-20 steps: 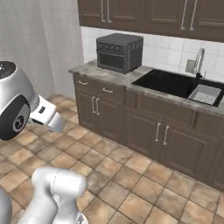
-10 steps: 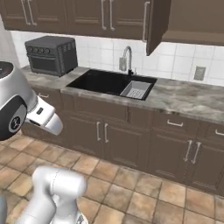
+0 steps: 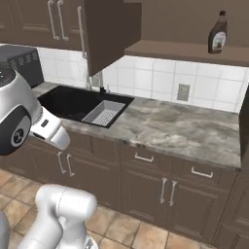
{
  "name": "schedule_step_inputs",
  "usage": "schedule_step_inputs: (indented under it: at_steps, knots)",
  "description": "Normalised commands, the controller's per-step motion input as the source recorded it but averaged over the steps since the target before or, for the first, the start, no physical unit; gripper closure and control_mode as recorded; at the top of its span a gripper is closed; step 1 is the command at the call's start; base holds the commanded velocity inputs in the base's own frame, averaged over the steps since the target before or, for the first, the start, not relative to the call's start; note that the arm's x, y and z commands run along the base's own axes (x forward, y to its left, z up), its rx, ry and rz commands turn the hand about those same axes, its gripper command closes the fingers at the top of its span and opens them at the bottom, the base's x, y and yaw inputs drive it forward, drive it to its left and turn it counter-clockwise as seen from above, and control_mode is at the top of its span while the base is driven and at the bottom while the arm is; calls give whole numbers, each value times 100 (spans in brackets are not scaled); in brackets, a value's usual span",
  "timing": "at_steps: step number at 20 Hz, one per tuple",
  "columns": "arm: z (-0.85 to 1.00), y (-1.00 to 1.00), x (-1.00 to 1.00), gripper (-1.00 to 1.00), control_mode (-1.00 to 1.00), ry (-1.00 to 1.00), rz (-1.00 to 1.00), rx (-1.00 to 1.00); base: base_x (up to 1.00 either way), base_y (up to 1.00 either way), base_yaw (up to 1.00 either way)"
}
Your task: Move the mustard and syrup bottle from the cabinet to the dining counter.
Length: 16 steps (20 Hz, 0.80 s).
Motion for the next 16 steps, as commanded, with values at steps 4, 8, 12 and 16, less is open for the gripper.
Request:
schedule_step_inputs:
  at_steps: [4,8,12,16]
  knots:
    - [0,0,0,-100,100,0,0,0,76,-100,0]
    - [0,0,0,-100,100,0,0,0,69,-93,0]
    - [0,0,0,-100,100,0,0,0,77,-41,-4]
    - [0,0,0,-100,100,0,0,0,90,17,-24]
